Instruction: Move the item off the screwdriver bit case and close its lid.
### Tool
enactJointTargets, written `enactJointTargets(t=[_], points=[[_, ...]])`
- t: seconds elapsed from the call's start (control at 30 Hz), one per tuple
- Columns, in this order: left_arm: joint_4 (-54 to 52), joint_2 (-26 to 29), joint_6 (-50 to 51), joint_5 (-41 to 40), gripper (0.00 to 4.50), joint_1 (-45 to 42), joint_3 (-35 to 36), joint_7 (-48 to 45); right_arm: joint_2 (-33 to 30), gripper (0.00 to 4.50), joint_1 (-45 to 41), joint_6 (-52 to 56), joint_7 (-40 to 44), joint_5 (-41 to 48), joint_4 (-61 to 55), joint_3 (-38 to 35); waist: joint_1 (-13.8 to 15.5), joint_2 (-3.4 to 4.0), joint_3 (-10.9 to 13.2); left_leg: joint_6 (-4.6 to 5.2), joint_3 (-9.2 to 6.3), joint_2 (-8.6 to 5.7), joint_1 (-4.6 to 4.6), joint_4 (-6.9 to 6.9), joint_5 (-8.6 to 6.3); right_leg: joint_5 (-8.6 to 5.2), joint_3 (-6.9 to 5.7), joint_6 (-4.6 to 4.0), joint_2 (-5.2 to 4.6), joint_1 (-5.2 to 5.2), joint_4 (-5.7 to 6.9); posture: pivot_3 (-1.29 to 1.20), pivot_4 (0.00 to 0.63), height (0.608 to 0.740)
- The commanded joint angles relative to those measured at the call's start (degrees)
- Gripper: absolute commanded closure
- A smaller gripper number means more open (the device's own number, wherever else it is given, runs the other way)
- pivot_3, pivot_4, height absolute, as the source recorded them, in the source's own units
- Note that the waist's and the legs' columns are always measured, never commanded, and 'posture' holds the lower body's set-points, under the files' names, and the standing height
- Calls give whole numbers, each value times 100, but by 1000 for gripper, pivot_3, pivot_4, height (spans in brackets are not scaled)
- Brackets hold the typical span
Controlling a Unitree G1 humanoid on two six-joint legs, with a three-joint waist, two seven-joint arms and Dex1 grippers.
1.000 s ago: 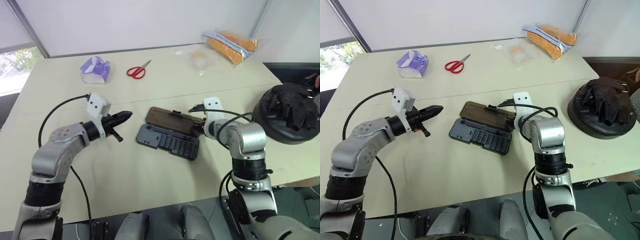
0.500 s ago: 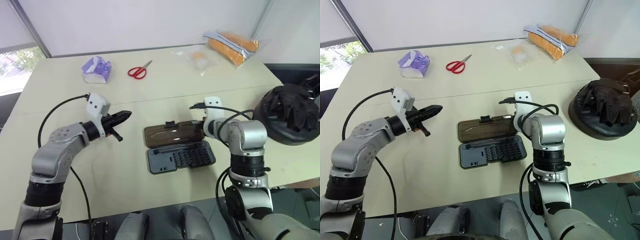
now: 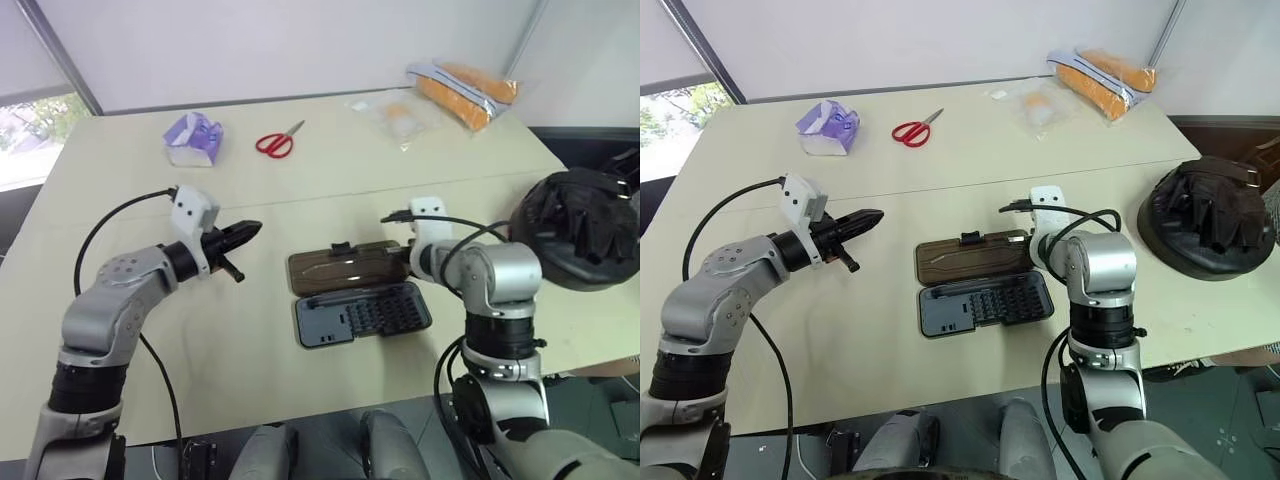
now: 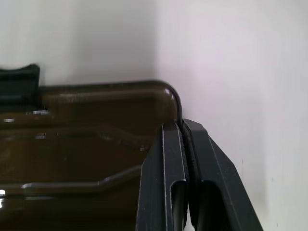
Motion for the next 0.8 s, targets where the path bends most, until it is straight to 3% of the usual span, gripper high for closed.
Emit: enactJointTargets(t=[0.03,0.2,0.43,0.67,0.8], points=[[-191,85,-64,-5,4500,-22,161,-12,132,4478,247,170,-181,229,-219,-17,0,0,0,0,0,0,0,0,0,0,0,0,0,0,0,0,150,740],[-183,86,-68,6,4500,-28,135,-32,274,4478,385,170,-556,604,-389,-222,-4,0,0,0,0,1,0,-1,0,0,0,0,0,-1,0,0,150,740],[-144,91,-86,31,4500,-53,104,-61,4,4478,415,170,-1125,1539,-361,-284,-5,0,0,0,1,1,0,-2,0,0,0,0,0,-2,0,0,150,740],[-122,93,-96,46,4500,-69,97,-76,-395,4478,460,170,-2128,3145,-221,-300,-5,0,0,0,1,2,0,-4,0,0,0,0,0,-2,-1,0,150,740],[-125,105,-87,43,4500,-70,107,-81,-825,4478,434,170,-2861,4501,50,-246,-4,0,0,0,1,2,0,-6,0,0,0,0,0,-1,-3,0,150,740]])
